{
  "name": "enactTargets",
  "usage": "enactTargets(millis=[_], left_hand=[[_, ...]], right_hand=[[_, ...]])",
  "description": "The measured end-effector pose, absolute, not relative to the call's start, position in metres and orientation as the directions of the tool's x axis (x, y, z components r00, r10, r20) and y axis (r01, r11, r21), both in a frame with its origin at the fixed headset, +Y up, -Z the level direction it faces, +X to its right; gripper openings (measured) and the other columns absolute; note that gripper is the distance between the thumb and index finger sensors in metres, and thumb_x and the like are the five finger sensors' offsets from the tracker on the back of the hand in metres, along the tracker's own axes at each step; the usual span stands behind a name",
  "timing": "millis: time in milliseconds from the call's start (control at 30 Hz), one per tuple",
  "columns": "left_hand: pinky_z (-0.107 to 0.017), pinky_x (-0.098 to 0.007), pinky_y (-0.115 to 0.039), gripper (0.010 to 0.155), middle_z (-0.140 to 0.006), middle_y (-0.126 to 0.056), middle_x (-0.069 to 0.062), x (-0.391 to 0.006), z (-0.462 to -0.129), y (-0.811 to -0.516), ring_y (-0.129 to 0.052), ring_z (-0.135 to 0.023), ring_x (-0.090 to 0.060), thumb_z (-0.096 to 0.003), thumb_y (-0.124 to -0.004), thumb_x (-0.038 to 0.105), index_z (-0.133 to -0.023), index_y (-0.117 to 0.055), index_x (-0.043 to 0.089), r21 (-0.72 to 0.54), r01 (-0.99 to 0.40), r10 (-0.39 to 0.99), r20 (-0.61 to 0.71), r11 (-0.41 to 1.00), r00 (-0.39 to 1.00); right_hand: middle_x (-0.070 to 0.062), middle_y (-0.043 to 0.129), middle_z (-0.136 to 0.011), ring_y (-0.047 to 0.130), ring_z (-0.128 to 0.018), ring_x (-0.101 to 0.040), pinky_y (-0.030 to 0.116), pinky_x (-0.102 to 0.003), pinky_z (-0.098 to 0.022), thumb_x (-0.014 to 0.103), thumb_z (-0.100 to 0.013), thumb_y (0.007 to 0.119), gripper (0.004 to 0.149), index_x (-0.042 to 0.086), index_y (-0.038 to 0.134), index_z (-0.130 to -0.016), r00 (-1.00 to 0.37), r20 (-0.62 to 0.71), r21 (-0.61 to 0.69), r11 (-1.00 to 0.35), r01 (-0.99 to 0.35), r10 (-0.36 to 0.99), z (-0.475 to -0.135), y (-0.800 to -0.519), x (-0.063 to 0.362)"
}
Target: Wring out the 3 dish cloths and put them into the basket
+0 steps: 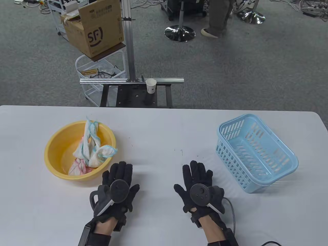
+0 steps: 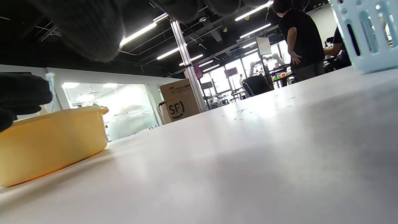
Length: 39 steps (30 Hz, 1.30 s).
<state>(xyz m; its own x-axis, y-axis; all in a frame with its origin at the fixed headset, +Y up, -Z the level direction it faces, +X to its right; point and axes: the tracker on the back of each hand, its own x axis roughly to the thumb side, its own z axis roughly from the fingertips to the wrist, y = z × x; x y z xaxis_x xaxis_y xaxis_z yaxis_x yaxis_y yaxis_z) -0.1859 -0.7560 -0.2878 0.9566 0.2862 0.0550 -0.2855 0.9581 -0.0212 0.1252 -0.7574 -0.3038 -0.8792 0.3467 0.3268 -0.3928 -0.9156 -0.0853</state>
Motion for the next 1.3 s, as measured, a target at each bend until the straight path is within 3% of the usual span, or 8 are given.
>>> enactTargets(millis=[933, 1300], left_hand=[[-0.083, -0.057, -0.022, 0.089, -0.119, -0.018, 0.014, -0.182, -0.286, -0.753, -0.019, -0.117, -0.022, -0.0453, -0.076, 0.061, -0.113, -0.023, 0.038, -0.020, -0.274, 0.275, 0.071, 0.961, 0.959], [-0.083, -0.057, -0.022, 0.089, -0.119, -0.016, 0.014, -0.193, -0.283, -0.712, -0.017, -0.117, -0.022, -0.0455, -0.076, 0.061, -0.113, -0.022, 0.039, 0.132, -0.295, 0.290, 0.052, 0.946, 0.956]], right_hand=[[-0.021, 0.027, -0.116, 0.027, -0.107, -0.051, 0.029, -0.075, -0.070, 0.061, -0.053, 0.072, 0.081, 0.017, 0.034, -0.110, -0.874, 0.322, -0.081, -0.909, -0.409, 0.365, -0.303, -0.758, 0.126], [-0.021, 0.028, -0.116, 0.028, -0.107, -0.051, 0.030, -0.075, -0.070, 0.060, -0.053, 0.072, 0.081, 0.017, 0.034, -0.110, -0.864, 0.321, -0.089, -0.896, -0.436, 0.388, -0.302, -0.757, 0.129]])
